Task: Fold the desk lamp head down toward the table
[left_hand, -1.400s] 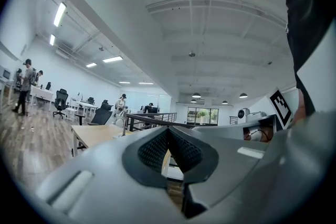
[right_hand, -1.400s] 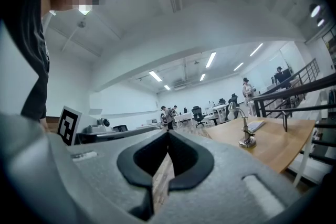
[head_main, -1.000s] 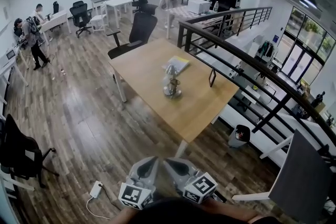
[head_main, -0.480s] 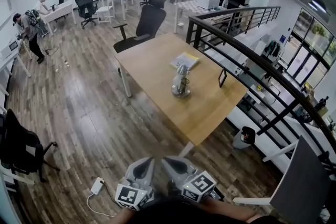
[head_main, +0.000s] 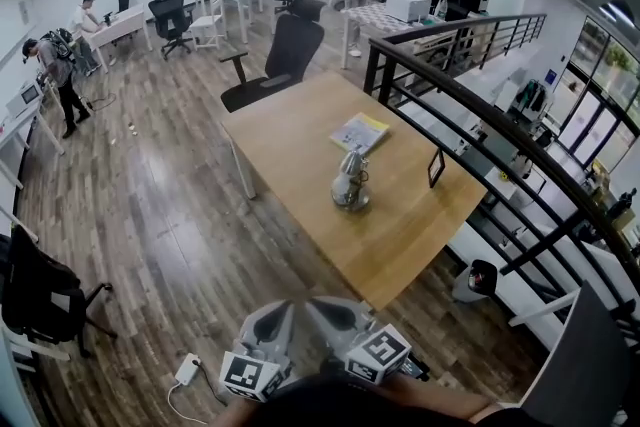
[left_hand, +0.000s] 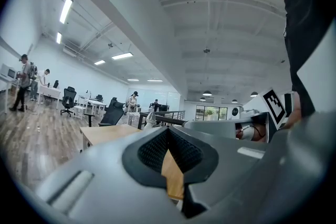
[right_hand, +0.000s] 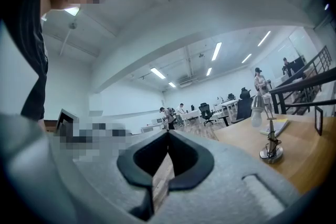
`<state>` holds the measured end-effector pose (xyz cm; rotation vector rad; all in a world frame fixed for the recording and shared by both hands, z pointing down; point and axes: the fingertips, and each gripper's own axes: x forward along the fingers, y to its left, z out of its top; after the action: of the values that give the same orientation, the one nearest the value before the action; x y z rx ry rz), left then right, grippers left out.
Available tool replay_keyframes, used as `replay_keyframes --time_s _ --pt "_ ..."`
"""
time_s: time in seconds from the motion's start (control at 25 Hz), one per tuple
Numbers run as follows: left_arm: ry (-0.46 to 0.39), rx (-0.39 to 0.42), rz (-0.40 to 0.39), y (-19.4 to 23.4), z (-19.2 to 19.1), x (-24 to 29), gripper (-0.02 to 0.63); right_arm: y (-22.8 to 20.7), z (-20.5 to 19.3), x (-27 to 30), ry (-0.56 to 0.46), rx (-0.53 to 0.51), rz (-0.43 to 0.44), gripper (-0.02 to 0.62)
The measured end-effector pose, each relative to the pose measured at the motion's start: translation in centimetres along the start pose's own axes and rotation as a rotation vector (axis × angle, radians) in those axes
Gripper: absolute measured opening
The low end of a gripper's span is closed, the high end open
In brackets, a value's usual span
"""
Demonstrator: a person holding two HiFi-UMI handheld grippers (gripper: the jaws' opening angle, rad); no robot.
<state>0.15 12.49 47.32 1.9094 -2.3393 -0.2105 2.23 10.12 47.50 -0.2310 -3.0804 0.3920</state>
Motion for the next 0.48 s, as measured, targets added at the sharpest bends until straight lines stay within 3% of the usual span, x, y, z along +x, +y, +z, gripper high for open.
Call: replay_keyframes --time_s 0.48 --pt "-0.001 0.009 -0.073 -0.5 1.5 14.8 0.002 -13.6 5.0 0.8 -0.026 -0.016 -0.055 0.002"
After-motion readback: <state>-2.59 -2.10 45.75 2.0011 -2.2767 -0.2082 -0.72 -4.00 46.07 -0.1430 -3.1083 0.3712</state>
